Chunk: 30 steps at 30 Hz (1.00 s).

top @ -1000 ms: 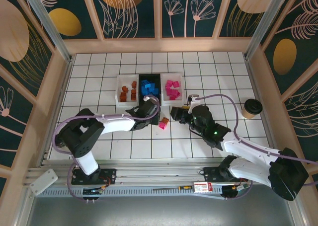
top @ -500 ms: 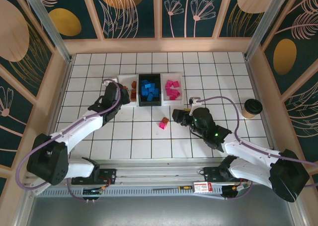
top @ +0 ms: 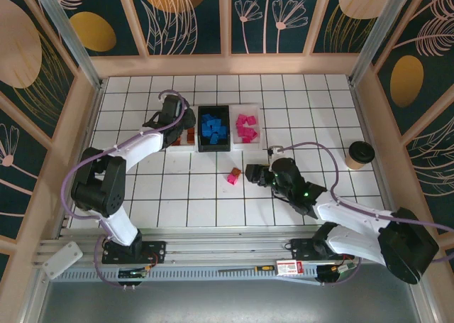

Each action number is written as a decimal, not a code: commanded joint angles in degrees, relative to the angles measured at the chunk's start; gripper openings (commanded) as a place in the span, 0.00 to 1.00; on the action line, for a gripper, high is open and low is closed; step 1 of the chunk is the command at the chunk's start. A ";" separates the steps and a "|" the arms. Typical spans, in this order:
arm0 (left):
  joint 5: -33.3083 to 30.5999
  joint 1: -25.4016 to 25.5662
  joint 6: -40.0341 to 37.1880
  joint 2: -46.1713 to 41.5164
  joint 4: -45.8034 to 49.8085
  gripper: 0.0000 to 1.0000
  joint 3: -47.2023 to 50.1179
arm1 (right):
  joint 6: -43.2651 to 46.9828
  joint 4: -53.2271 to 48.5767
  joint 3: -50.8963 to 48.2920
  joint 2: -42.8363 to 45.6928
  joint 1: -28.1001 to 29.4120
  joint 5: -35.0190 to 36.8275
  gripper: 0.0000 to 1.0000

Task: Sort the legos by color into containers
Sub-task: Place the lego in the container, then pick up the lego from the center of the table.

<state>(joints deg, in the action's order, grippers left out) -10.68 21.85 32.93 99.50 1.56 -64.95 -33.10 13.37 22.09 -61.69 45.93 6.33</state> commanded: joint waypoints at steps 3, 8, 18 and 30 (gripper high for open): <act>3.17 -0.09 0.24 -2.90 0.98 0.72 -1.85 | 0.81 0.78 3.89 -8.23 4.29 -0.26 0.68; 8.51 -0.06 2.15 -12.26 -0.87 0.87 3.01 | 1.68 0.02 8.06 -15.89 7.19 -0.65 0.68; 13.40 0.15 6.96 -31.99 -3.52 0.96 23.24 | 1.98 0.95 12.24 -25.04 8.25 -3.76 0.63; 12.35 0.18 9.18 -42.90 -0.85 0.99 31.93 | 4.08 0.70 19.32 -33.69 8.51 -3.41 0.44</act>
<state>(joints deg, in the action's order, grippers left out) 1.48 21.96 40.47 58.54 -0.03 -34.06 -30.24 13.61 39.29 -94.00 53.93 2.55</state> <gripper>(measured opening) 0.985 0.462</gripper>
